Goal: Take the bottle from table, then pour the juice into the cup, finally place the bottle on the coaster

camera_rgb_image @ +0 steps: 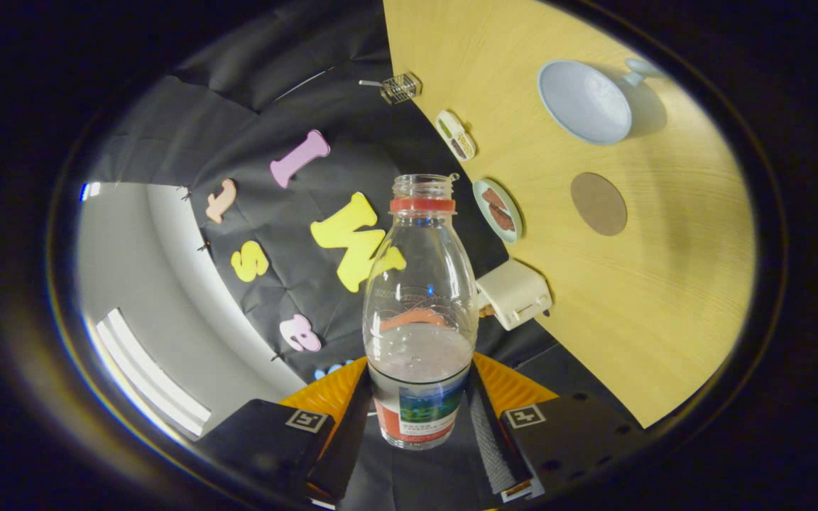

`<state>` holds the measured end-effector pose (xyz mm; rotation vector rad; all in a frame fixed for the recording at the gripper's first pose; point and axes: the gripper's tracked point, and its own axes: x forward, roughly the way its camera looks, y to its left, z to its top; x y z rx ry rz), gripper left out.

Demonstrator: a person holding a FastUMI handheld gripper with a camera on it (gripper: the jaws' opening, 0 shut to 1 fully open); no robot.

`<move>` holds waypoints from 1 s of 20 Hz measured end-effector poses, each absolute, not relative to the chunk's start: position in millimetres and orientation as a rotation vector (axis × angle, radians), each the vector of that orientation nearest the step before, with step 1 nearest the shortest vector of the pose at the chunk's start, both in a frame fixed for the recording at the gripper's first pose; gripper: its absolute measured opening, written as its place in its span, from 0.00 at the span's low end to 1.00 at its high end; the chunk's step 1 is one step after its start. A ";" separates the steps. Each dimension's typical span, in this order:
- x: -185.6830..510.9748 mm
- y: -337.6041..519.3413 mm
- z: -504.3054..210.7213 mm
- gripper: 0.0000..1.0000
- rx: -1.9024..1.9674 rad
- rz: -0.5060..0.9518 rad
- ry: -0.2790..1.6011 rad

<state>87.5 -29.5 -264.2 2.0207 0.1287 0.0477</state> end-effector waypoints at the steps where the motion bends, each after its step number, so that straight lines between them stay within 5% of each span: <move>1: 87.3 -29.3 -265.0 0.75 2.005 0.048 0.127; 20: 74.0 -24.3 -259.2 0.76 1.215 0.159 0.172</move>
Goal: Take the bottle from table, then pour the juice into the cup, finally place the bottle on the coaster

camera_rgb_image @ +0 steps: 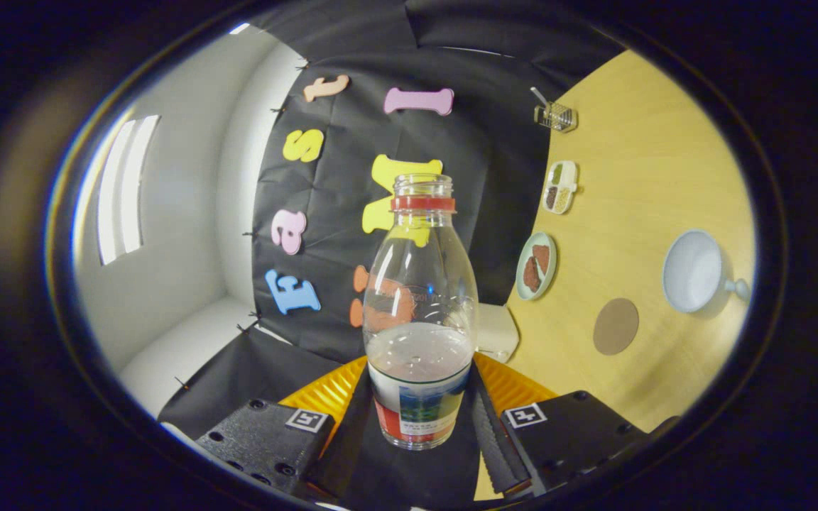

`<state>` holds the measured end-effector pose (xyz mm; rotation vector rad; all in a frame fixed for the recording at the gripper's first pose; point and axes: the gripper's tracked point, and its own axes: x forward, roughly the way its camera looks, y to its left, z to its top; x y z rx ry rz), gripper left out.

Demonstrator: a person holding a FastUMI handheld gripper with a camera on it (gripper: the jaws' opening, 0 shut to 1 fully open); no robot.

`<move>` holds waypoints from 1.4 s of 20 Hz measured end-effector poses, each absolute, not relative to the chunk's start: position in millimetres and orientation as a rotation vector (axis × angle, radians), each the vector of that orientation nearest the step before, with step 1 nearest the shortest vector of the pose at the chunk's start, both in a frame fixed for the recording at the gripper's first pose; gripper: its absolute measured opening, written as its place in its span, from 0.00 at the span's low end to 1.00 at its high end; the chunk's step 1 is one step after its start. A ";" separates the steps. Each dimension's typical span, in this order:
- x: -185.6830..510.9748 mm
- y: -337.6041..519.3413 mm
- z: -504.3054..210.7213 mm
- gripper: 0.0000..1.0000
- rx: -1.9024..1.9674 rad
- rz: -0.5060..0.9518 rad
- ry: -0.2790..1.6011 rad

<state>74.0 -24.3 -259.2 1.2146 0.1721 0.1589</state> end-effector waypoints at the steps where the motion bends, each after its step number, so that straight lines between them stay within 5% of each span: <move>1: 72.3 -26.3 -259.4 0.76 1.158 0.151 0.177; 10: 59.4 -31.4 -248.0 0.76 0.419 0.118 0.181; 28: 111.0 -55.9 -245.2 0.77 -0.018 -0.066 0.213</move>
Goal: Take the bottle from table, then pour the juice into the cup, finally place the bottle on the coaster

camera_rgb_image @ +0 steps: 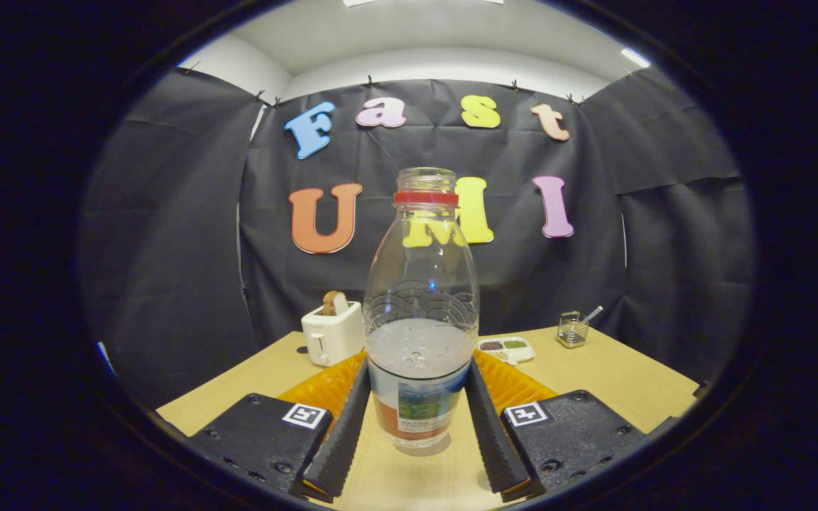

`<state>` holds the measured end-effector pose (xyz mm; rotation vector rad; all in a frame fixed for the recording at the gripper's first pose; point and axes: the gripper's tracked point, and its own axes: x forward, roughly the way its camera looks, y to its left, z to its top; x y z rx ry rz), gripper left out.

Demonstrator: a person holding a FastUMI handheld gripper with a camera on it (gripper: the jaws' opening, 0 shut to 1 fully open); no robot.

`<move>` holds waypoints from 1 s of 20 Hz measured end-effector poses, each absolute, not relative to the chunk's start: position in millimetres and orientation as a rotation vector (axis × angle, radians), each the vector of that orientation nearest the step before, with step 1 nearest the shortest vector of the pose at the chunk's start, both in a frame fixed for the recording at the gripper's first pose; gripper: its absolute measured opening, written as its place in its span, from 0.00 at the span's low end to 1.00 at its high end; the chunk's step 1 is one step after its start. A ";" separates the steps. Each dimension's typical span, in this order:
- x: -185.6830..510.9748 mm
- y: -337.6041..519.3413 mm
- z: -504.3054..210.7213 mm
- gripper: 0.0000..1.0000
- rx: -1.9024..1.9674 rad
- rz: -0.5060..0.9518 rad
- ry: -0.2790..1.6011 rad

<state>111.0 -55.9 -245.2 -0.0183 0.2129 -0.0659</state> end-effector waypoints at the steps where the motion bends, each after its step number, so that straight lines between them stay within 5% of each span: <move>1: 116.3 -60.2 -248.0 0.77 -0.017 -0.080 0.214; 20: 185.2 -64.3 -397.0 0.79 -0.103 -0.105 0.420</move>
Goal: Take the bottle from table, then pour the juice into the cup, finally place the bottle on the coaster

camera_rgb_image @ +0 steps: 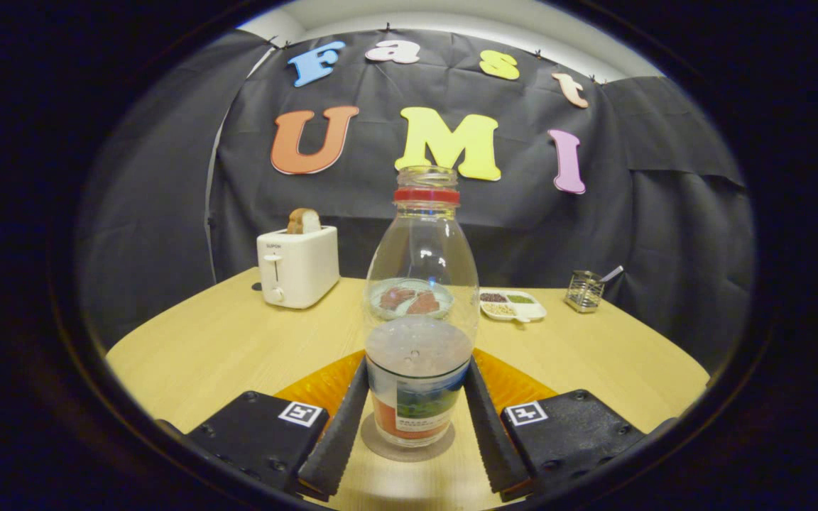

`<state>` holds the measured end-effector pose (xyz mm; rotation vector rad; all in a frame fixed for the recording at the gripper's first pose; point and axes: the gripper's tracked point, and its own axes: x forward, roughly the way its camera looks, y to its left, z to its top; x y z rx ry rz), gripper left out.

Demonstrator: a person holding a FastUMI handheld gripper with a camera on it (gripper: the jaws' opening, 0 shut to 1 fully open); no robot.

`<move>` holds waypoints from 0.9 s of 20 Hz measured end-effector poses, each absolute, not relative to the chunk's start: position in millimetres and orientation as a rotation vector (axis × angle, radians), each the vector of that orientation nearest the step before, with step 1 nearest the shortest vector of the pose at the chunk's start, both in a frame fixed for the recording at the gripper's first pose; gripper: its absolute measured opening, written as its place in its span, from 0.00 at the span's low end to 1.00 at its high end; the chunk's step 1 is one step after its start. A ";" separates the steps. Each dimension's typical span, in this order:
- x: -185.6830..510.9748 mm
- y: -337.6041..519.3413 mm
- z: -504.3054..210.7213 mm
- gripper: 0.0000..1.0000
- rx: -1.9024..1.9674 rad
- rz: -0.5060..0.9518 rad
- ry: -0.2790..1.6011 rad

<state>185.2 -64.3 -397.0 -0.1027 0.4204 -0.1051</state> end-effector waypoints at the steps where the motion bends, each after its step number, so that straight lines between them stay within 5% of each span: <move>1: 185.5 -64.4 -402.4 0.79 -0.084 -0.101 0.428; 10: 189.8 -75.9 -417.4 0.83 -0.105 -0.087 0.445; 18: 182.0 -75.9 -391.6 1.00 -0.177 -0.071 0.421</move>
